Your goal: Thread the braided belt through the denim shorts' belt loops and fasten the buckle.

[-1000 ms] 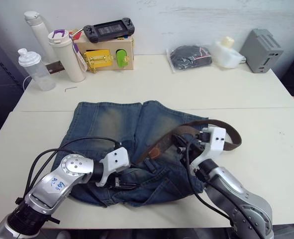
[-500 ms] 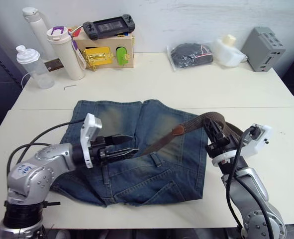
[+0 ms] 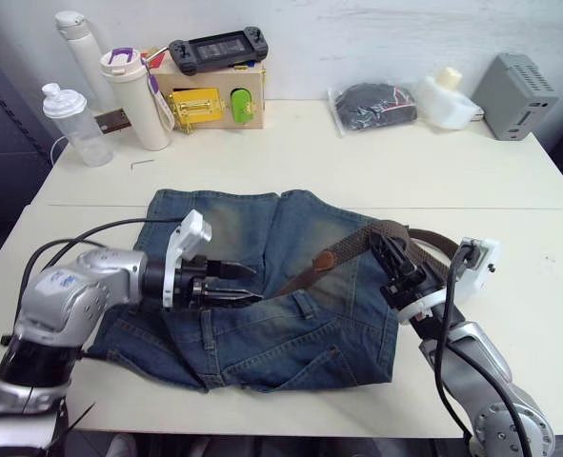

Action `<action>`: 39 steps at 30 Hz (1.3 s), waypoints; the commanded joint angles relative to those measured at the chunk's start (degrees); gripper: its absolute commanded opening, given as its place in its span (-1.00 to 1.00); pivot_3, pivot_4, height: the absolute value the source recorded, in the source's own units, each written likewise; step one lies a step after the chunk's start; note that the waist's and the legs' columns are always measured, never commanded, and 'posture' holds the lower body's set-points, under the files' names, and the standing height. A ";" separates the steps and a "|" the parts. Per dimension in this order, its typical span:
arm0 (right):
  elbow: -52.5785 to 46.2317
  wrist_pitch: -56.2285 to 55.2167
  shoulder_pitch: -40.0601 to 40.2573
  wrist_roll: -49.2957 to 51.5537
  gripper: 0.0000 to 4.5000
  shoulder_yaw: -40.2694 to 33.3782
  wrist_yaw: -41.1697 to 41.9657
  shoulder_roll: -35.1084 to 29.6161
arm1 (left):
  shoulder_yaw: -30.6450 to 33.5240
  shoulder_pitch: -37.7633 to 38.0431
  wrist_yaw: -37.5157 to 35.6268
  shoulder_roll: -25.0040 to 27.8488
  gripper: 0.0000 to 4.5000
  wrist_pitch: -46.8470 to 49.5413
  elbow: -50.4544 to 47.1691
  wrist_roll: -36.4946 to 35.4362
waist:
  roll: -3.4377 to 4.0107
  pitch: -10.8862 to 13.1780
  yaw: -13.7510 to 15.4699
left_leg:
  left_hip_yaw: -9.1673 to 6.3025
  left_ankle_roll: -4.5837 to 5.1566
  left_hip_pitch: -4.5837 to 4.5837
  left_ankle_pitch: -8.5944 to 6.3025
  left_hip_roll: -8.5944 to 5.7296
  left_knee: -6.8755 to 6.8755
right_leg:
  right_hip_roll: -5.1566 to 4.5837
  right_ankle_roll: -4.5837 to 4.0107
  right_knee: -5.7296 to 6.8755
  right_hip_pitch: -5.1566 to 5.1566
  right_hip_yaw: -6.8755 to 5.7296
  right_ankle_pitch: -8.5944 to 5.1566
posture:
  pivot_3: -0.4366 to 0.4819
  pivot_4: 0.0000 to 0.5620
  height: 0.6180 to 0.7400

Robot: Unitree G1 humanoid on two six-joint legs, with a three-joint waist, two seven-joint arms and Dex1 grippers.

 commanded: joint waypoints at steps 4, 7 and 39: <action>-6.01 -4.40 2.81 9.11 -1.00 -4.92 1.00 -4.96 | -12.10 -9.55 -14.00 -2.43 0.54 -10.21 20.69 12.88 | 0.01 0.07 -0.20 | 0.10 0.00 -0.02 0.00 0.01 -0.05 | 0.07 0.00 -0.01 -0.05 -0.01 0.00 | -0.05 -0.47 1.00; -6.54 -5.63 3.55 9.34 -1.00 -4.92 0.29 -6.28 | -14.43 -11.98 -16.90 -5.72 0.54 -12.43 24.78 15.62 | -0.09 0.13 -0.02 | 0.06 0.00 -0.11 0.00 0.04 0.07 | 0.10 0.00 0.00 -0.06 -0.01 0.00 | -0.05 -0.47 1.00; -5.06 -10.52 4.67 8.24 -1.00 -5.07 1.82 -9.88 | -18.91 -25.85 -25.37 -27.66 -0.97 -57.41 46.32 34.95 | -0.24 0.22 1.50 | -0.14 0.11 -0.47 -0.06 -0.04 0.71 | 0.16 0.02 0.11 0.02 -0.04 0.01 | -0.05 -0.47 1.00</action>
